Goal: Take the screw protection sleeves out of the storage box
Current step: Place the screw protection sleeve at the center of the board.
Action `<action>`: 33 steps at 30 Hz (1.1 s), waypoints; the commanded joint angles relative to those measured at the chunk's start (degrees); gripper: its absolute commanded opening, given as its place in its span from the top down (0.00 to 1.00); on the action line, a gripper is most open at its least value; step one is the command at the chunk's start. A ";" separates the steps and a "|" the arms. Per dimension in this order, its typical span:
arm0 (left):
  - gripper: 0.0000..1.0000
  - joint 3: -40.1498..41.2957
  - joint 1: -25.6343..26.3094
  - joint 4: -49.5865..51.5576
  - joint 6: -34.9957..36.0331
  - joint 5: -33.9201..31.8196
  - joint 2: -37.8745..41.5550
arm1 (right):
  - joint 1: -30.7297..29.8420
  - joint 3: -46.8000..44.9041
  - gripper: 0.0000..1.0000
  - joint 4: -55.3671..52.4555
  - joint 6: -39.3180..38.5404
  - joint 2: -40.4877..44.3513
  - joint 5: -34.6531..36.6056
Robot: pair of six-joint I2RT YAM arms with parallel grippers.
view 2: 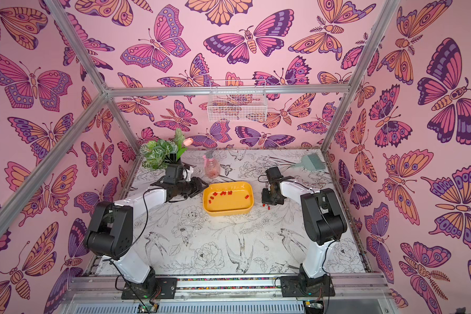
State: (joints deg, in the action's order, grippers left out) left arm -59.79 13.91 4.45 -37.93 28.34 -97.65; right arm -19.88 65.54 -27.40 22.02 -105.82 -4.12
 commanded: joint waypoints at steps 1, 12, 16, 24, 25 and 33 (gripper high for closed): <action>0.53 -0.60 0.11 0.93 0.58 0.38 -0.79 | 0.52 0.75 0.96 0.76 -0.76 -1.10 -0.54; 0.53 -0.90 0.19 0.94 0.56 0.48 -1.12 | 0.46 2.03 0.88 0.51 -0.87 -1.86 -0.87; 0.53 -0.87 0.16 0.94 0.50 0.48 -1.28 | 0.51 1.79 0.80 0.17 -0.92 -1.58 -0.85; 0.53 -0.88 0.19 0.93 0.52 0.41 -0.97 | 0.54 1.22 0.72 -0.61 -0.38 3.52 -1.27; 0.53 -0.93 0.21 0.91 0.57 0.44 -1.01 | 0.53 1.08 0.72 -0.85 -0.27 4.35 -0.99; 0.53 -0.99 0.15 0.98 0.66 0.65 -1.30 | 0.50 0.08 0.70 -2.55 0.29 12.35 0.69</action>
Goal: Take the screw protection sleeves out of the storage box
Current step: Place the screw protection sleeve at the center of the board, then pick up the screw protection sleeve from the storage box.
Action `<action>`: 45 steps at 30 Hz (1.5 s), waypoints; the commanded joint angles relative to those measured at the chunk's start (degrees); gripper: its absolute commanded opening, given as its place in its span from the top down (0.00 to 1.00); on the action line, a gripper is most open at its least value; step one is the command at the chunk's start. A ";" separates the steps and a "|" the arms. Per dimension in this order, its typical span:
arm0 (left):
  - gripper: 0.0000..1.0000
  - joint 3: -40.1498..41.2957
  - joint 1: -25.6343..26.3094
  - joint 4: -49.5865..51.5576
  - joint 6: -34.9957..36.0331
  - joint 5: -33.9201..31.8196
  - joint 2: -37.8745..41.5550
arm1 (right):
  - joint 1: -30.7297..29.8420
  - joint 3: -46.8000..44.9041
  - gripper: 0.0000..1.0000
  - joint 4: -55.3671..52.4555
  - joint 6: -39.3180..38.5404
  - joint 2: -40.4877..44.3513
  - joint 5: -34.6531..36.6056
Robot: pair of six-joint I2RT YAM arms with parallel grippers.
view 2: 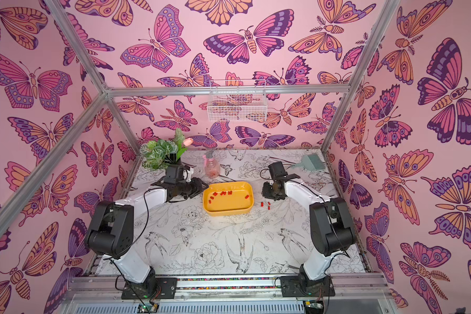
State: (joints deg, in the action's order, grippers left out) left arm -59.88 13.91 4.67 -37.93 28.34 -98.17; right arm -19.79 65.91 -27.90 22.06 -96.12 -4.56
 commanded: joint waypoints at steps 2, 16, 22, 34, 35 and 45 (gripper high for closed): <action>0.53 -0.91 0.17 0.74 0.64 0.66 -0.57 | 0.32 -0.19 0.70 -2.33 0.50 4.57 1.17; 0.53 -0.99 0.19 0.72 0.66 0.71 -0.70 | -7.60 6.26 0.71 -2.75 2.08 6.56 0.93; 0.53 -1.07 0.15 0.78 0.65 0.73 -0.77 | -12.35 10.42 0.71 -1.60 2.72 0.29 1.68; 0.53 -1.25 0.20 0.75 0.66 1.05 -1.01 | -15.40 16.31 0.76 6.28 7.70 -10.58 -1.86; 0.53 -1.29 0.21 0.71 0.58 1.06 -1.10 | -15.64 16.94 0.76 6.63 7.97 -11.72 -1.94; 0.53 -1.40 0.22 0.74 0.64 1.26 -1.26 | -17.54 23.20 0.79 7.00 7.51 -22.21 -1.15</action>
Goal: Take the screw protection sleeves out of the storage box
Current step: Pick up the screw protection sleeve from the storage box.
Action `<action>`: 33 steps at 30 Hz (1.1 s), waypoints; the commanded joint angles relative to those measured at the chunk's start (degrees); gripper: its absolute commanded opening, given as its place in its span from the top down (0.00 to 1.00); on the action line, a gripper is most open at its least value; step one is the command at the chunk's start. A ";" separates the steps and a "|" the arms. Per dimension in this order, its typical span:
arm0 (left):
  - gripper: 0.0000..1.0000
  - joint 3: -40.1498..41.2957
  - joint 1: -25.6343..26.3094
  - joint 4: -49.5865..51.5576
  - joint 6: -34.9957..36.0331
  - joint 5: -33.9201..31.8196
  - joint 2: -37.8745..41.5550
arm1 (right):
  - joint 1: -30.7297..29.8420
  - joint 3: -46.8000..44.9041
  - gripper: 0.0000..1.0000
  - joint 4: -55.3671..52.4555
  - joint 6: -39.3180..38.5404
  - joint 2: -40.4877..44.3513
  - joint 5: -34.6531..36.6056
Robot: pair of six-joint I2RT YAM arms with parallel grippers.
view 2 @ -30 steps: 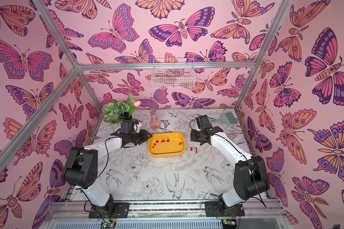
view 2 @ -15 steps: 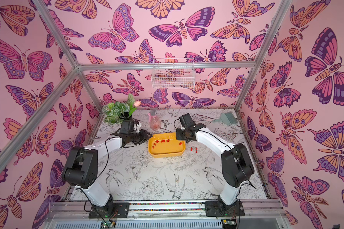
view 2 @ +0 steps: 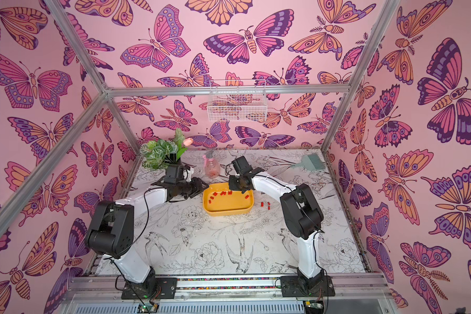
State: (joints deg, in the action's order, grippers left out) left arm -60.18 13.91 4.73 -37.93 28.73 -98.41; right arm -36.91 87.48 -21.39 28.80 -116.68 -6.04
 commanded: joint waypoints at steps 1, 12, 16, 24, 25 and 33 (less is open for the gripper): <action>0.54 -1.16 0.18 0.65 0.64 0.88 -1.01 | -0.45 1.85 0.79 0.67 0.77 -2.34 0.33; 0.53 -1.17 0.15 0.71 0.66 0.90 -1.30 | -0.77 3.00 0.80 0.63 -0.26 -5.53 1.04; 0.53 -1.42 0.15 0.74 0.67 1.13 -1.60 | -0.76 3.52 0.80 0.96 -0.06 -6.68 0.59; 0.56 -1.65 0.16 1.34 0.59 0.72 -1.81 | -0.80 4.45 0.79 0.72 0.23 -8.30 0.41; 0.57 -1.84 0.16 1.89 0.60 0.32 -1.95 | -0.80 4.45 0.79 0.74 0.27 -8.36 0.45; 0.62 -2.58 0.18 3.25 0.56 -0.23 -2.97 | -0.84 5.93 0.78 -0.34 0.26 -10.09 -0.12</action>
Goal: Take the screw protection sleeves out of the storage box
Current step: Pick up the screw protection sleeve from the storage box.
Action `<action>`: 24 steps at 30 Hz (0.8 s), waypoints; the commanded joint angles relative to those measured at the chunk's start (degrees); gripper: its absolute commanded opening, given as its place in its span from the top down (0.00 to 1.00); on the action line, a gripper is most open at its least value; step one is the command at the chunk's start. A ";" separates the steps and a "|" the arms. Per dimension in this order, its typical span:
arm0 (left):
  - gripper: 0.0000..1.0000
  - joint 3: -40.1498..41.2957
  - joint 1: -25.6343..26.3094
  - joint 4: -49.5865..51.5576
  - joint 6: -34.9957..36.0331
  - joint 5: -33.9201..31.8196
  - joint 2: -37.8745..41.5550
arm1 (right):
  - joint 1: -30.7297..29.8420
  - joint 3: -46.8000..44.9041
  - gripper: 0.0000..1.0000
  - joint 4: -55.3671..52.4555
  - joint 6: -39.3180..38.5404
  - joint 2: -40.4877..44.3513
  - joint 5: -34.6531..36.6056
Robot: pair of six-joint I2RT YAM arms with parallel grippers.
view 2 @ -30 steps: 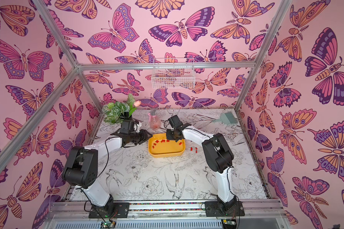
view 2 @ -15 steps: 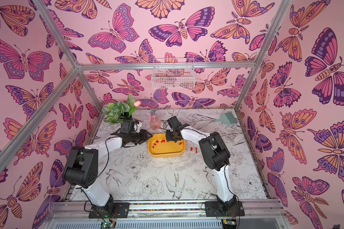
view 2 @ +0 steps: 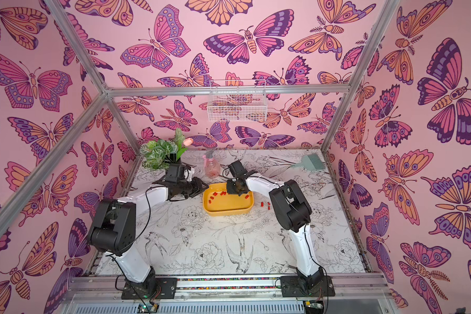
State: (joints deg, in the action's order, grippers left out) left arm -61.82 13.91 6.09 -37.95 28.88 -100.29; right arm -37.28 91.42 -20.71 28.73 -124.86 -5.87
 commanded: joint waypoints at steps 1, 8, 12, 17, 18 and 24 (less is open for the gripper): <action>0.62 -1.10 0.18 2.08 0.60 -0.46 -1.03 | -0.41 2.25 0.78 -1.15 0.26 -2.22 -0.29; 0.62 -1.41 0.15 2.49 0.51 -0.35 -1.68 | -0.44 2.78 0.78 -1.95 0.26 -2.79 -0.28; 0.62 -1.54 0.24 2.51 0.51 -0.25 -1.92 | -0.48 2.98 0.80 -2.19 0.34 -3.14 -0.30; 0.62 -1.55 0.26 2.55 0.51 -0.25 -1.93 | -0.43 2.44 0.84 -1.88 0.58 -2.67 -0.27; 0.62 -1.60 0.26 2.57 0.51 -0.31 -1.91 | -0.44 2.44 0.85 -1.93 0.61 -2.59 -0.26; 0.62 -1.71 0.26 2.54 0.52 -0.12 -2.11 | -0.43 1.68 0.89 -1.84 0.68 -1.14 -0.19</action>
State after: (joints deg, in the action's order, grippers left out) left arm -62.87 13.91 6.48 -37.95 28.88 -101.10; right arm -37.28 93.06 -21.04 28.77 -126.58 -6.07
